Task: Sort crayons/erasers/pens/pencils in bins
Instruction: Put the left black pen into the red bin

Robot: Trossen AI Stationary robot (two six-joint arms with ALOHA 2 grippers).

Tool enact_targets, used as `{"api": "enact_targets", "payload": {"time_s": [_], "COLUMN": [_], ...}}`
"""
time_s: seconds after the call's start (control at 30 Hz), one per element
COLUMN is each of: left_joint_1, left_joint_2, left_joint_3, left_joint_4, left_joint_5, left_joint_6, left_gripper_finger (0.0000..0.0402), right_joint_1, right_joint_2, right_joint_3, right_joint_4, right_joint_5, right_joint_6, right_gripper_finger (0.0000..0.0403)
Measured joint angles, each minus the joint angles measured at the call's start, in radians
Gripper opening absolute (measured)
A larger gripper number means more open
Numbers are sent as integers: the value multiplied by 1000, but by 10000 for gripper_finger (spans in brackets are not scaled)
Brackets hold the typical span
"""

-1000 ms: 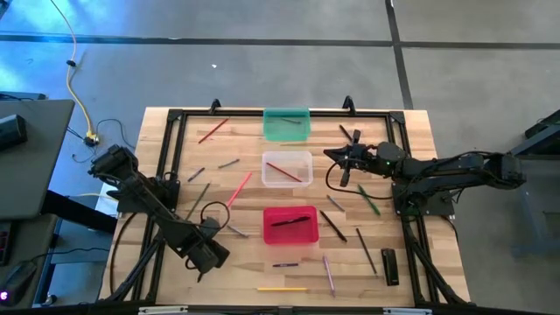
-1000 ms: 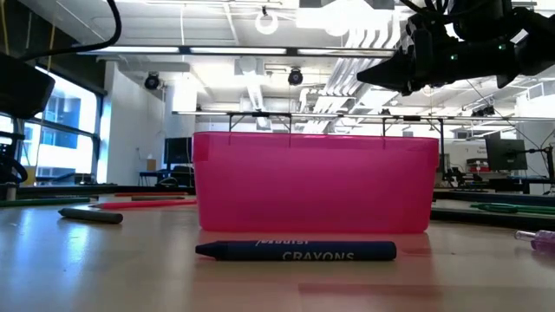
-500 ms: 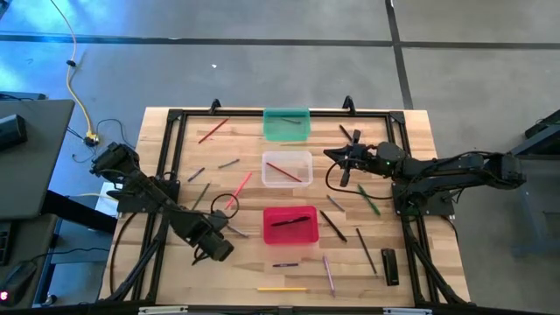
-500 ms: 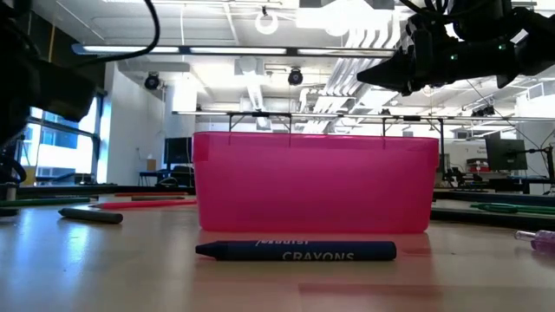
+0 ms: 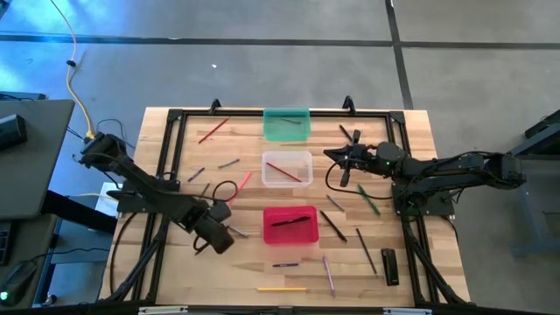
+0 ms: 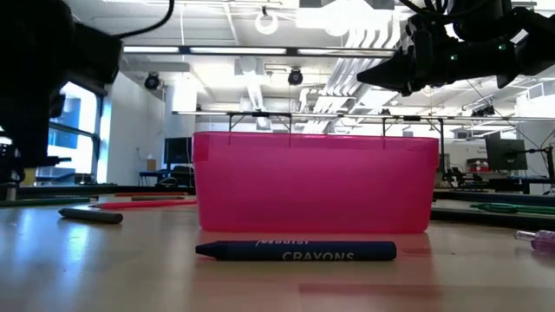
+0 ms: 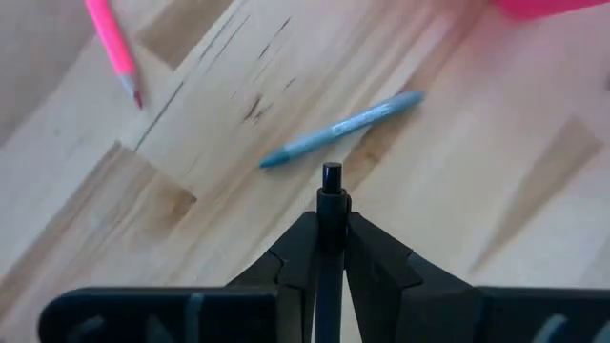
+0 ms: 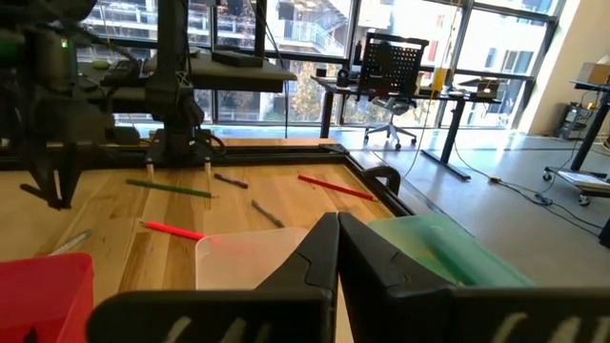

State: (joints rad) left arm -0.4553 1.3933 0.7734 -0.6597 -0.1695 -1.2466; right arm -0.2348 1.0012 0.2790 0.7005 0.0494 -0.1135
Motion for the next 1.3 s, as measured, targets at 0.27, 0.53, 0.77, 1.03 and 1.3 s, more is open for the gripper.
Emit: {"api": "enact_targets", "payload": {"time_s": [0.27,0.53,0.77,1.03,1.3], "left_joint_1": [0,48,163,299,385], "left_joint_2": [-123,-218,-218,-140,6], "left_joint_3": [2,2,2,3,3], "left_joint_4": [12,178,419,667,930], "left_joint_5": [-122,-232,-213,-92,53], "left_joint_6": [84,266,517,713,779], "left_gripper_finger": [41,30,23,22,21], "right_joint_1": [0,0,0,0,0], "right_joint_2": [0,0,0,0,0], "right_joint_3": [0,0,0,0,0], "right_joint_4": [-1,4,5,4,-1], "right_joint_5": [0,0,0,0,0], "right_joint_6": [0,0,0,0,0], "right_gripper_finger": [0,0,0,0,0]}}
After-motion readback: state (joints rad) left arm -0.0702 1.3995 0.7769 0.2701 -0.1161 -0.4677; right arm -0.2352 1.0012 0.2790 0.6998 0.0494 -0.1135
